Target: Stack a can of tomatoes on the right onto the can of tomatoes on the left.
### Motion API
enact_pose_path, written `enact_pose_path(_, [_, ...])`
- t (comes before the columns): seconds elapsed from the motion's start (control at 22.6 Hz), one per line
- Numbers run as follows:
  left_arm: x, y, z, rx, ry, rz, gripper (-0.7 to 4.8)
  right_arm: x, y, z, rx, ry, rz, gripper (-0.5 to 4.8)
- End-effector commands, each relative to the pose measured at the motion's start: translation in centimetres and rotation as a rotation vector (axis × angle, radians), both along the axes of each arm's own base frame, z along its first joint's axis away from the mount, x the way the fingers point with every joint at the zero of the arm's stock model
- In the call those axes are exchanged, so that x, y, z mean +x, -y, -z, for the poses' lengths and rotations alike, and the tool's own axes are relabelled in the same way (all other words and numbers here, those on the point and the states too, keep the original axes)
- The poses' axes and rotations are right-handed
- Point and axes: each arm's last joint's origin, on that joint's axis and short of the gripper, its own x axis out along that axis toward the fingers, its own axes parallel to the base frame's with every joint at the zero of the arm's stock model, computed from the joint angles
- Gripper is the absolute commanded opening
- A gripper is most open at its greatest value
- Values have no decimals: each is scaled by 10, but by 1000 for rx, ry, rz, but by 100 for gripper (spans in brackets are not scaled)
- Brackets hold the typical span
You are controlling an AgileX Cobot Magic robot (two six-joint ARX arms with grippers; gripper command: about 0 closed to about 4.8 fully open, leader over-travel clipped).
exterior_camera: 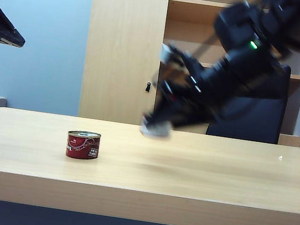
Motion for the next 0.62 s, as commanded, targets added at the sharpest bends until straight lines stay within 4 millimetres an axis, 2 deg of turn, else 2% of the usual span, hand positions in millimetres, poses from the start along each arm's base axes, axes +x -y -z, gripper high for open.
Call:
enact_pose_path(0.04, [2,-2,-7,33,33,-71,-5,7,-26,-17,43,68,-57,277])
enact_pose_path(0.27, [3,-5,-13,81,65,-181,-5,20,-65,-18,51,80,-117,278])
enact_pose_path(0.4, [0,-6,-15,91,74,-205,-5,26,-95,-8,27,40,-164,278])
enact_pose_path(0.62, [-2,-6,-14,94,57,-204,-5,23,-107,2,-5,16,-175,278])
